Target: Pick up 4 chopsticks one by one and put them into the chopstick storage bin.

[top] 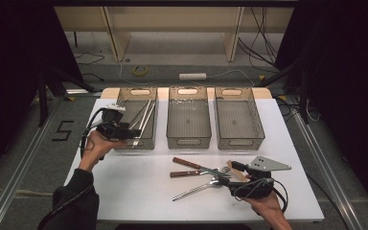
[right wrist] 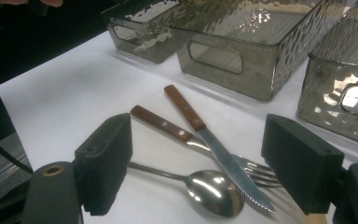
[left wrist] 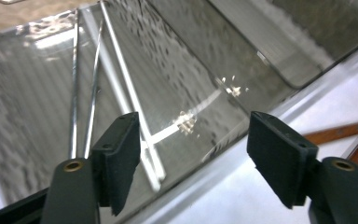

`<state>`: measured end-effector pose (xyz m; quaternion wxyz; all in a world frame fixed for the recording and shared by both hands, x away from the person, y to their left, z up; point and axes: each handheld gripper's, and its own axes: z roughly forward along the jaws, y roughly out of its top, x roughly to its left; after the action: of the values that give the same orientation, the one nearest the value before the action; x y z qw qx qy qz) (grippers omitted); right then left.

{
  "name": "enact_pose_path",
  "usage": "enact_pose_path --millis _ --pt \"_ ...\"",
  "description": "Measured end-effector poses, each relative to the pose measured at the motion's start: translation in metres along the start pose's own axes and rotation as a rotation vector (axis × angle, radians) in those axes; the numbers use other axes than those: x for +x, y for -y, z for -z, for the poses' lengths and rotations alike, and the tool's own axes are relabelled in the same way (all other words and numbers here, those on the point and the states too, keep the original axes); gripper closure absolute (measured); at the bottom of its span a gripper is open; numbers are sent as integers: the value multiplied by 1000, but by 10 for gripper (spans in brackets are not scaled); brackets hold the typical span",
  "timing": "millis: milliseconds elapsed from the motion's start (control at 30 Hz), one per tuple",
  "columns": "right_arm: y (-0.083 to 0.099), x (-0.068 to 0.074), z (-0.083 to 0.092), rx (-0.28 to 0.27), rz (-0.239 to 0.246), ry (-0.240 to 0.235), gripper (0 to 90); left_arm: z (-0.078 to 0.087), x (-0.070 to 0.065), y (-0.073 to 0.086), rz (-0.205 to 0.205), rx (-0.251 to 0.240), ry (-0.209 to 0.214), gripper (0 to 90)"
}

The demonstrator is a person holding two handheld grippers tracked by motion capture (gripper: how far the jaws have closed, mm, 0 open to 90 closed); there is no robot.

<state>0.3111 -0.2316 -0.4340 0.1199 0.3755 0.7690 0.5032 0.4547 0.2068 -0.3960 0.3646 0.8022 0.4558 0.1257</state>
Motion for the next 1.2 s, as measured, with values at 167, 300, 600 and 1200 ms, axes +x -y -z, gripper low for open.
enact_pose_path --millis 167,300,600,1200 --pt "-1 1 0 -3 4 -3 256 9 -13 8 -26 -23 27 303" --pt "0 1 1 0 9 -9 256 11 -27 11 -66 -58 61 284" --pt "-1 1 1 -1 4 -9 256 17 -51 21 -156 -118 104 257" --pt "-1 1 1 8 18 -8 257 10 -88 45 -230 -25 148 241"
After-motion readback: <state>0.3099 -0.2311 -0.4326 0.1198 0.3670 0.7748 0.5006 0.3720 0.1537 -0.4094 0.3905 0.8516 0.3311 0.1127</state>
